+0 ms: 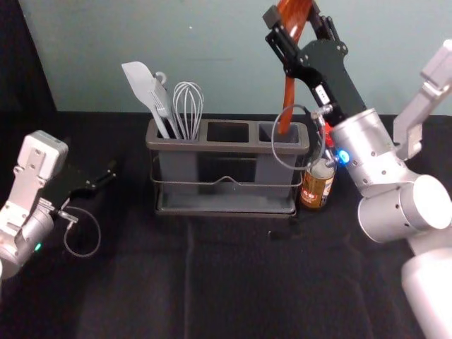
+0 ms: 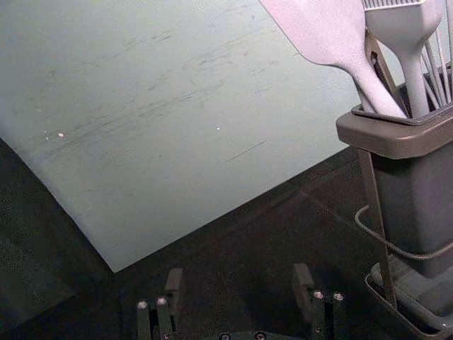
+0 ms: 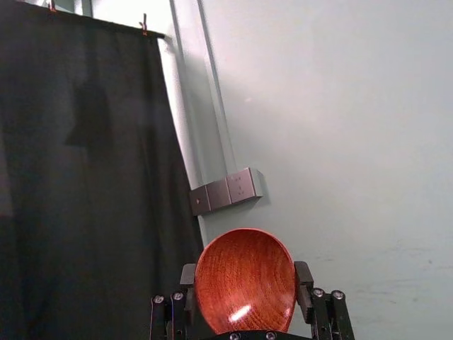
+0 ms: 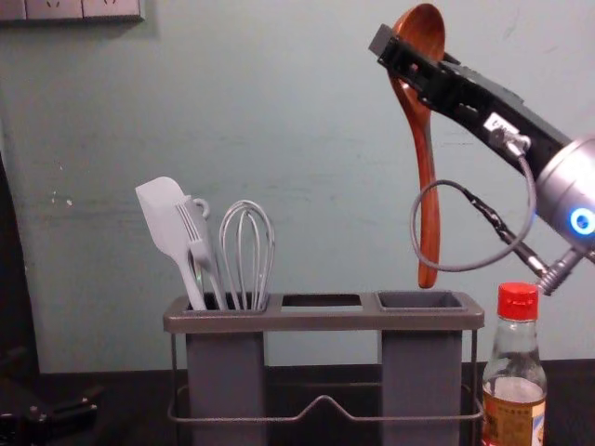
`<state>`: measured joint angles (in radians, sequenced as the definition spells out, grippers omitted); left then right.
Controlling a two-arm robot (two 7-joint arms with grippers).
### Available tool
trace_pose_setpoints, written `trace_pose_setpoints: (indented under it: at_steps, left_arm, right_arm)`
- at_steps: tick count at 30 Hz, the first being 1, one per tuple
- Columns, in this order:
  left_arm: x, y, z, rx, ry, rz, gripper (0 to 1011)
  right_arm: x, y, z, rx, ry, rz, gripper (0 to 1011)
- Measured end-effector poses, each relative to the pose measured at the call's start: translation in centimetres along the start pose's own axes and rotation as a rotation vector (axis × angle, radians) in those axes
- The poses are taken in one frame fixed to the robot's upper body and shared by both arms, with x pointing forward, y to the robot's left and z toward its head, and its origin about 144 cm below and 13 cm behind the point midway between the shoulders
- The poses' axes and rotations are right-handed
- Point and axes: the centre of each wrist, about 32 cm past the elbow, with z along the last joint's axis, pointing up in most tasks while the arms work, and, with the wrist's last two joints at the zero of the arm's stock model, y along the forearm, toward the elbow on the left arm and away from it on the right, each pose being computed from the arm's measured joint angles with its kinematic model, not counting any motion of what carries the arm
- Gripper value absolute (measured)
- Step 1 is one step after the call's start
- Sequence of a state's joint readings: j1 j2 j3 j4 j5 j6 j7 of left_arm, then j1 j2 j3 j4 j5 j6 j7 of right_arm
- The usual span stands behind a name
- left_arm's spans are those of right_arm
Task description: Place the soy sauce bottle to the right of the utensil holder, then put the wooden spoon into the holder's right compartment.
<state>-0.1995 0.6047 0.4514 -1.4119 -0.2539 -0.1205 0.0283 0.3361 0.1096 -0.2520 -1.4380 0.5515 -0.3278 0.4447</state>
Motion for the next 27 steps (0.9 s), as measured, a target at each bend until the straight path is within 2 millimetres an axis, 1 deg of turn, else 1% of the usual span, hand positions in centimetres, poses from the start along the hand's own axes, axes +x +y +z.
trace_pose_setpoints:
  at_steps: [3,10,20,27]
  left_arm:
    - [0.0,0.0,0.0,0.000,0.000,0.000,1000]
    - [0.0,0.0,0.0,0.000,0.000,0.000,1000]
    - [0.0,0.0,0.0,0.000,0.000,0.000,1000]
    - [0.0,0.0,0.0,0.000,0.000,0.000,1000]
  right_arm:
    - [0.2,0.6,-0.5,-0.004,-0.004,-0.001,838]
    - [0.4,1.3,-1.5,-0.016,-0.014,-0.008,838]
    - [0.1,1.5,-2.2,-0.025,-0.015,-0.011,838]
    - [-0.2,0.9,-2.5,-0.035,-0.013,-0.012,838]
